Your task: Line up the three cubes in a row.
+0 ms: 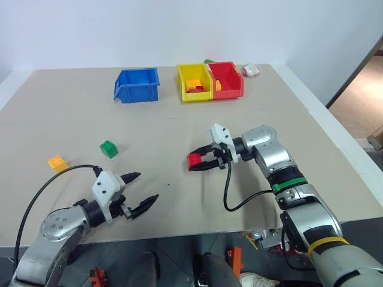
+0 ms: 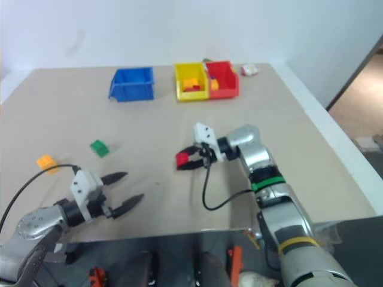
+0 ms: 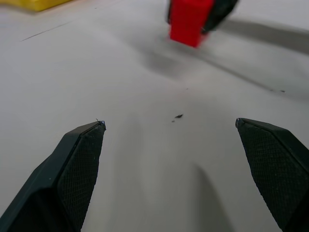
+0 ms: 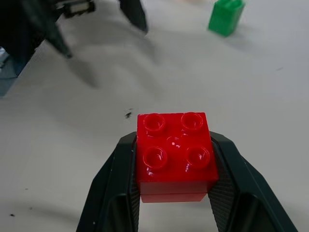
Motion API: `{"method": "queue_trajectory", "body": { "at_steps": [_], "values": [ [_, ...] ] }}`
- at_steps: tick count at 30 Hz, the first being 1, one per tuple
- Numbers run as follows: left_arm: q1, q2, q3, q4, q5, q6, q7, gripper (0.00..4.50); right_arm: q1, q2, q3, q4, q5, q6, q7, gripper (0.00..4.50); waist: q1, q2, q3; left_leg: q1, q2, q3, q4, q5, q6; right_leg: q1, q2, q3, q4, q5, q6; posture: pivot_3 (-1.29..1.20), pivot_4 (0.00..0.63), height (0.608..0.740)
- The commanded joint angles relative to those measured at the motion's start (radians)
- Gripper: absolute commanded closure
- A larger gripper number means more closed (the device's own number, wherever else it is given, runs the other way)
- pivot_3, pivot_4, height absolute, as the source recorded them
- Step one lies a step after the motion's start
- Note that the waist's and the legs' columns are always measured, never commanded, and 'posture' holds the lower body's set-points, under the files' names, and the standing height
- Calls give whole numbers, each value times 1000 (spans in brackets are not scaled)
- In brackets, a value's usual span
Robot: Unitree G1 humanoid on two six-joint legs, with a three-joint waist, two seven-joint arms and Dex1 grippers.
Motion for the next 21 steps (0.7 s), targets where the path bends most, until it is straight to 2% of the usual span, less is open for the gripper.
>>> {"method": "queue_trajectory", "body": {
  "at_steps": [1, 16, 18, 19, 21],
  "values": [
    [9, -1, 27, -53, -8, -22, 8, 0, -25, 13, 4, 23, -3, -26, 5, 3240, -1, 0, 0, 0, 0, 2, 0, 0, 0, 0, 0, 1, 0, 0, 0, 0, 150, 740],
    [19, -4, 15, -72, 3, -20, 22, 0, -89, 53, 7, 261, -69, -140, -39, 3240, -3, 0, 0, 2, 2, 6, -1, 0, 0, -2, 2, 6, 0, 1, 0, 0, 150, 740],
    [19, -4, 13, -71, 7, -21, 24, 0, -91, 49, 10, 289, -81, -160, -35, 2168, -3, 0, 0, 2, 2, 6, -1, 0, 0, -2, 2, 6, 0, 1, 0, 0, 150, 740],
    [20, -4, 12, -70, 9, -21, 24, 0, -89, 44, 14, 293, -85, -165, -23, 1973, -3, 0, 0, 2, 2, 6, -1, 0, 0, -2, 2, 6, 0, 1, 0, 0, 150, 740],
    [20, -6, 12, -69, 11, -22, 26, 0, -88, 42, 13, 295, -88, -176, -11, 1124, -3, 0, 0, 2, 2, 7, -1, 0, 0, -2, 2, 7, 0, 1, 0, 0, 150, 740]
  ]
}}
